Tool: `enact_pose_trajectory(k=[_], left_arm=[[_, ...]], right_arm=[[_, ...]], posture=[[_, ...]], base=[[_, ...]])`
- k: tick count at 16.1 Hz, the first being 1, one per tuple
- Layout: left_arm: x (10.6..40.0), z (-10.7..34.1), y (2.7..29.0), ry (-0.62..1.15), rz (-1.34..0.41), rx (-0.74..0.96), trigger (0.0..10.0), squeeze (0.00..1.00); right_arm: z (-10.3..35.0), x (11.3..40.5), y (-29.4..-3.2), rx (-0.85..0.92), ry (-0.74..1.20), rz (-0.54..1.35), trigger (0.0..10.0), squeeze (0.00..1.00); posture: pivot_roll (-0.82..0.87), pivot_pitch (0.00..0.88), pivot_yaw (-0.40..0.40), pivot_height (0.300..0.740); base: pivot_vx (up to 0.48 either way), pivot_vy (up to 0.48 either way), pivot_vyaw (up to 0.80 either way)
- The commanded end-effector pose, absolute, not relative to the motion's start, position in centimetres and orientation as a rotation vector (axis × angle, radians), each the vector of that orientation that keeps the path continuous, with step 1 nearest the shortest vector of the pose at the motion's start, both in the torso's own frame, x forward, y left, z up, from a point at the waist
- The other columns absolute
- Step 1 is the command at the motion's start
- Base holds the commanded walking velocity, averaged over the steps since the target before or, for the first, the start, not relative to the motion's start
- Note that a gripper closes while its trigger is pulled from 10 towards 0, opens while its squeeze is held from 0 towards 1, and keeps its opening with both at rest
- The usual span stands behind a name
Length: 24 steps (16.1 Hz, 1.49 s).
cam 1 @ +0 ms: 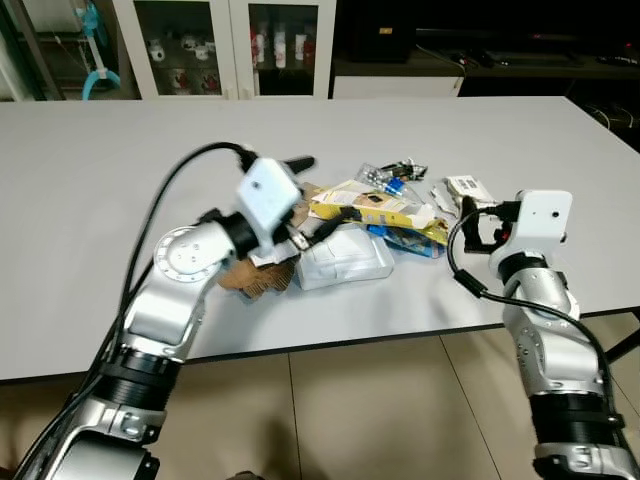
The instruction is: Picking trash to rubbish bin
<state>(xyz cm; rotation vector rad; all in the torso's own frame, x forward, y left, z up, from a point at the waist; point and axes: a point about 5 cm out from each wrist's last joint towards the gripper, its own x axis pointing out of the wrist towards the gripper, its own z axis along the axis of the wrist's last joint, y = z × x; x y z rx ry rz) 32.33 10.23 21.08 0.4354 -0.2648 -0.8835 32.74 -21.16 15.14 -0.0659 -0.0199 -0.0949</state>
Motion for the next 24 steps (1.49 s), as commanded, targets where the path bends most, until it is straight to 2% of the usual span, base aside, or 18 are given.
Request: enact_pose_trajectory(k=[1, 6, 12, 15, 16, 19, 23, 24], left_arm=[[32.2, 21.1, 9.2, -0.278, -0.935, 0.503, 10.0, 0.0], [32.1, 19.0, 6.3, -0.238, -1.055, 0.556, 10.0, 0.0], [33.0, 17.9, 5.7, -0.232, -1.069, 0.669, 10.0, 0.0], [34.6, 17.6, 6.2, -0.211, -0.976, 0.736, 10.0, 0.0], [36.4, 17.7, 7.0, -0.191, -0.83, 0.751, 10.0, 0.0], [37.2, 17.6, 7.0, -0.177, -0.788, 0.744, 10.0, 0.0], [37.5, 17.6, 5.5, -0.185, -0.816, 0.628, 10.0, 0.0], [37.4, 17.8, 4.7, -0.193, -0.877, 0.58, 10.0, 0.0]], right_arm=[[15.1, 32.6, -21.2, -0.086, -0.001, -0.071, 10.0, 0.0], [14.2, 32.0, -21.0, -0.126, 0.083, 0.055, 10.0, 0.0], [14.0, 31.2, -21.9, -0.152, 0.132, 0.095, 10.0, 0.0], [14.0, 31.0, -21.8, -0.153, 0.136, 0.109, 10.0, 0.0], [14.0, 31.0, -21.9, -0.148, 0.138, 0.102, 10.0, 0.0], [14.1, 30.9, -21.8, -0.143, 0.136, 0.108, 10.0, 0.0], [14.0, 30.9, -21.5, -0.138, 0.138, 0.111, 10.0, 0.0], [14.1, 30.9, -21.4, -0.135, 0.136, 0.112, 10.0, 0.0]], posture=[[-0.04, 0.009, -0.032, 0.74], [-0.05, 0.003, -0.028, 0.74], [-0.07, 0.0, -0.022, 0.74], [-0.07, 0.0, -0.02, 0.74], [-0.07, 0.0, -0.019, 0.74], [-0.08, 0.0, -0.02, 0.74], [-0.08, 0.0, -0.021, 0.74], [-0.09, 0.0, -0.015, 0.74]], base=[[0.0, 0.0, 0.0], [0.0, 0.0, 0.0], [0.0, 0.0, 0.0], [0.0, 0.0, 0.0], [0.0, 0.0, 0.0], [0.0, 0.0, 0.0], [0.0, 0.0, 0.0], [0.0, 0.0, 0.0]])
